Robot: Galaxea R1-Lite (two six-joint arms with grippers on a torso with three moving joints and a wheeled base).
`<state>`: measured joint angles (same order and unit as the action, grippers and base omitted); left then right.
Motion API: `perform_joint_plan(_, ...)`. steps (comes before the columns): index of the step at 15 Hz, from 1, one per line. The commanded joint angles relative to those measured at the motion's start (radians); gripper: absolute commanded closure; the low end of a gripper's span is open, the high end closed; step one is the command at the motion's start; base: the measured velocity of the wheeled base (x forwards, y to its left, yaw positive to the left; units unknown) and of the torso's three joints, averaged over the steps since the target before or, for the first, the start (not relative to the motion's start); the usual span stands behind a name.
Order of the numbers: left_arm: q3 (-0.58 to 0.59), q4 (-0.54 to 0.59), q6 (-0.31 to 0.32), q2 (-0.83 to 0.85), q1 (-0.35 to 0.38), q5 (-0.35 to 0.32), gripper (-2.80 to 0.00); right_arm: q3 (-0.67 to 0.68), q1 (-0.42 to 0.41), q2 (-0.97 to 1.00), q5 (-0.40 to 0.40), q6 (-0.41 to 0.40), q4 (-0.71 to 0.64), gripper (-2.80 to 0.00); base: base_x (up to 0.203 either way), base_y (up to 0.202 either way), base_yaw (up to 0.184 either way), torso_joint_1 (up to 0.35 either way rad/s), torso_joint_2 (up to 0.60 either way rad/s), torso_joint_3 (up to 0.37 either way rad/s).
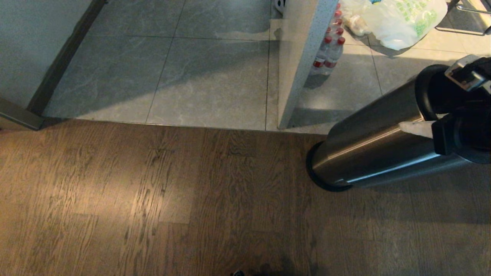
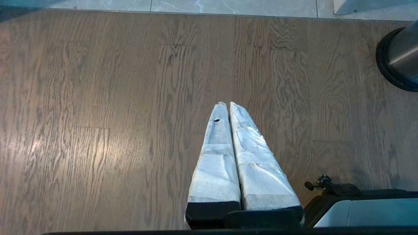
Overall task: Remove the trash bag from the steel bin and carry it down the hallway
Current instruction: Place the outer trash can on the ground
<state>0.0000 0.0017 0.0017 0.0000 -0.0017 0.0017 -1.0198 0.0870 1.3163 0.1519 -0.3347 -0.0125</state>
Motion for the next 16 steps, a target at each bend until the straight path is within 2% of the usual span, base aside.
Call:
perform_joint_plan(1,0.0,0.0,0.0,0.0,0.0,0.0,0.0,-0.003,0.0,-0.092,-0.002,-0.003,-0.028,0.0,0.0,0.0,0.0,0.0,0.0,0.0)
perform_joint_plan(6,0.0,0.0,0.0,0.0,0.0,0.0,0.0,-0.035,-0.004,-0.22,-0.024,-0.001,-0.151,0.0,0.0,0.0,0.0,0.0,0.0,0.0)
perform_joint_plan(10,0.0,0.0,0.0,0.0,0.0,0.0,0.0,-0.123,-0.072,-0.235,-0.102,0.009,-0.154,0.0,0.0,0.0,0.0,0.0,0.0,0.0)
perform_joint_plan(13,0.0,0.0,0.0,0.0,0.0,0.0,0.0,-0.179,-0.161,-0.242,-0.104,0.006,-0.214,0.0,0.0,0.0,0.0,0.0,0.0,0.0)
perform_joint_plan(16,0.0,0.0,0.0,0.0,0.0,0.0,0.0,-0.178,-0.298,-0.205,-0.099,0.001,-0.236,0.0,0.0,0.0,0.0,0.0,0.0,0.0)
